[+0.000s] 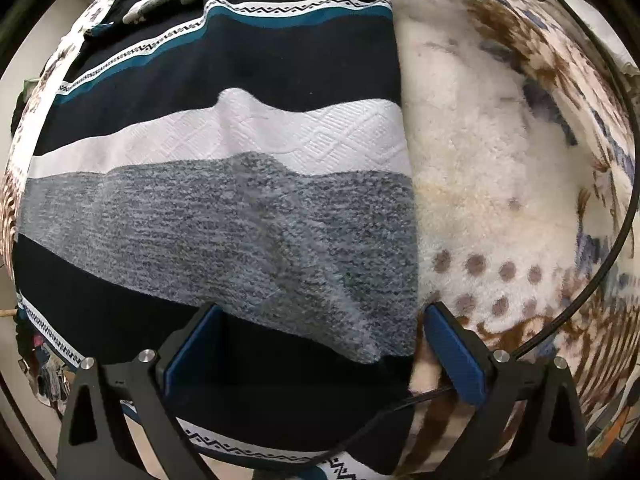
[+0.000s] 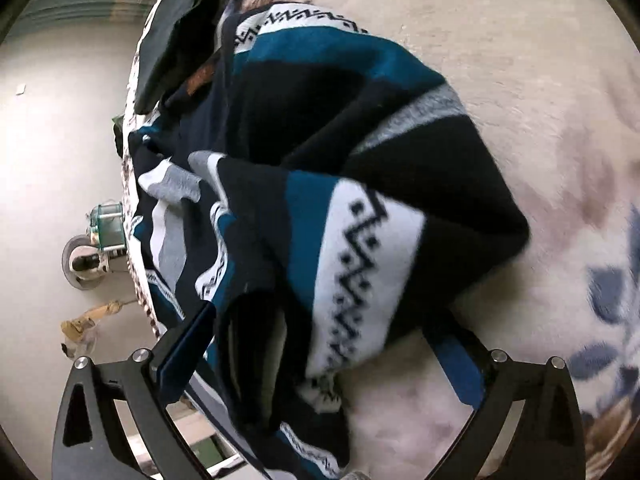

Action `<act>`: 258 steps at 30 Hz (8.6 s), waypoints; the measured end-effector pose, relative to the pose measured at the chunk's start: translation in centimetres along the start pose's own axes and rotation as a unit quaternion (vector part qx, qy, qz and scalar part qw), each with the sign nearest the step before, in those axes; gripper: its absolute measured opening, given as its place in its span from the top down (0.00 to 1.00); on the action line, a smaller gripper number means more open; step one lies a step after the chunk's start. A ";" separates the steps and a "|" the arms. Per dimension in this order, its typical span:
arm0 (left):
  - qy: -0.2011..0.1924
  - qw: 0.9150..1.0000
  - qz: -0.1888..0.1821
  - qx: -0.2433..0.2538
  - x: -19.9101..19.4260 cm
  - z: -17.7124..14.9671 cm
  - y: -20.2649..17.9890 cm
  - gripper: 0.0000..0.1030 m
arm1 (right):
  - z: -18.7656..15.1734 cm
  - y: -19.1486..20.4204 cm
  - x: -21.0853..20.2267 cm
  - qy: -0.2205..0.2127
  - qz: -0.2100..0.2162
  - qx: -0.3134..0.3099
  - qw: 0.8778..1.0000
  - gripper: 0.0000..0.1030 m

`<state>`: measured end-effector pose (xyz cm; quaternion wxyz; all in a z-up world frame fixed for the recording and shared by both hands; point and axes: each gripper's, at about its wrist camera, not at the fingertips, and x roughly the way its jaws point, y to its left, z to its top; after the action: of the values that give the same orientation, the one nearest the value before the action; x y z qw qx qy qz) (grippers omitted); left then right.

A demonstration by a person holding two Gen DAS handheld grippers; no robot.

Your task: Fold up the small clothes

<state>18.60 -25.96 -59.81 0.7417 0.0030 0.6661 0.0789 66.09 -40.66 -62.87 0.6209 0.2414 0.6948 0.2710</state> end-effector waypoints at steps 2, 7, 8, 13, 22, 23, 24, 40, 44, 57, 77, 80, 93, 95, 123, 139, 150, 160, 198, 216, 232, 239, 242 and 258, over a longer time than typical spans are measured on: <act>0.004 1.000 -0.003 -0.002 0.1 -0.2 1.0 0.01 | 0.2 0.1 0.0 -0.003 0.007 0.008 1.000 0.00; -0.015 1.000 -0.006 -0.001 -0.9 -0.5 2.9 0.66 | 0.3 1.3 0.4 0.003 -0.010 0.000 1.000 0.00; -0.021 1.000 -0.003 0.003 -1.3 -0.6 3.2 0.88 | 0.4 1.5 0.5 0.006 -0.012 0.000 1.000 0.00; -0.039 0.999 -0.022 -0.020 -3.7 -1.0 6.5 0.92 | 0.5 1.5 0.5 0.010 -0.003 0.020 1.000 0.00; -0.064 0.994 -0.036 -0.080 -7.7 -1.5 11.5 0.92 | -0.3 1.3 -0.7 -0.031 0.037 0.053 0.997 0.76; -0.068 0.993 -0.040 -0.091 -8.1 -1.4 12.0 0.93 | -0.5 1.8 -1.0 -0.037 0.035 0.051 0.997 0.77; -0.073 0.991 -0.044 -0.101 -8.8 -1.4 13.1 0.93 | -0.7 2.4 -1.4 -0.043 0.032 0.049 0.997 0.77; -0.102 0.948 -0.127 -0.273 -7.9 2.4 34.4 0.92 | 4.2 25.9 1.5 -0.043 -0.106 -0.010 0.993 0.79; -0.074 0.945 -0.140 -0.286 -3.5 2.7 39.4 0.91 | 7.1 32.8 8.4 -0.028 -0.145 -0.015 0.989 0.80; -0.047 0.851 -0.255 -0.457 -0.3 -5.6 52.5 0.38 | 8.9 42.9 19.9 0.017 -0.161 -0.078 0.984 0.21; -0.048 0.847 -0.130 -0.512 -6.9 -14.0 50.6 0.37 | -26.7 34.9 26.6 0.209 0.030 -0.092 0.973 0.25; -0.057 0.854 -0.140 -0.497 -7.7 -13.0 49.9 0.37 | -28.3 36.6 26.2 0.242 0.120 -0.093 0.958 0.25; 0.015 0.942 -0.088 -0.323 -0.9 -3.5 43.1 0.37 | -23.9 20.3 8.9 0.066 -0.020 0.018 0.997 0.25; 0.050 0.952 -0.048 -0.298 0.9 -4.4 43.7 0.37 | -24.7 18.6 9.5 0.067 -0.023 0.032 0.997 0.25; -0.019 0.969 -0.147 -0.198 -4.9 -2.7 47.0 0.50 | -32.1 24.9 20.7 0.065 -0.147 0.072 0.984 0.86; -0.021 0.982 -0.098 -0.160 1.6 16.5 44.9 0.31 | -20.5 21.1 13.5 -0.074 -0.153 0.132 0.977 0.44; -0.019 0.980 -0.168 -0.107 -0.4 16.3 42.1 0.56 | -14.3 17.7 12.6 -0.057 -0.053 0.137 0.987 0.44; 0.036 0.954 -0.258 -0.148 1.6 16.2 46.2 0.85 | -14.6 21.0 13.7 -0.094 -0.108 0.149 0.978 0.93; -0.048 0.949 -0.304 -0.066 1.1 38.1 42.0 0.33 | -1.4 26.1 10.3 -0.220 -0.114 0.181 0.952 0.45; -0.073 0.935 -0.336 -0.083 0.6 41.6 45.0 0.39 | 9.2 19.0 10.9 -0.214 -0.098 0.209 0.949 0.98; -0.042 0.962 -0.270 -0.005 4.2 42.7 41.2 0.37 | 17.5 20.3 12.3 -0.193 -0.144 0.180 0.954 0.91; -0.045 0.944 -0.324 -0.049 -0.8 36.0 44.1 0.37 | 14.8 25.5 10.6 -0.202 -0.190 0.121 0.953 0.58; -0.001 0.945 -0.321 -0.061 1.4 33.8 43.5 0.39 | 10.4 26.2 10.3 -0.196 -0.180 0.127 0.955 0.44; -0.011 0.940 -0.334 -0.070 0.0 33.7 45.4 0.53 | 0.5 22.4 16.7 -0.161 -0.124 0.224 0.953 0.89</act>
<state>46.82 22.23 -51.06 0.7308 -0.2708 0.6136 -0.1266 64.72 -12.94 -59.96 0.6833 0.3262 0.6531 -0.0133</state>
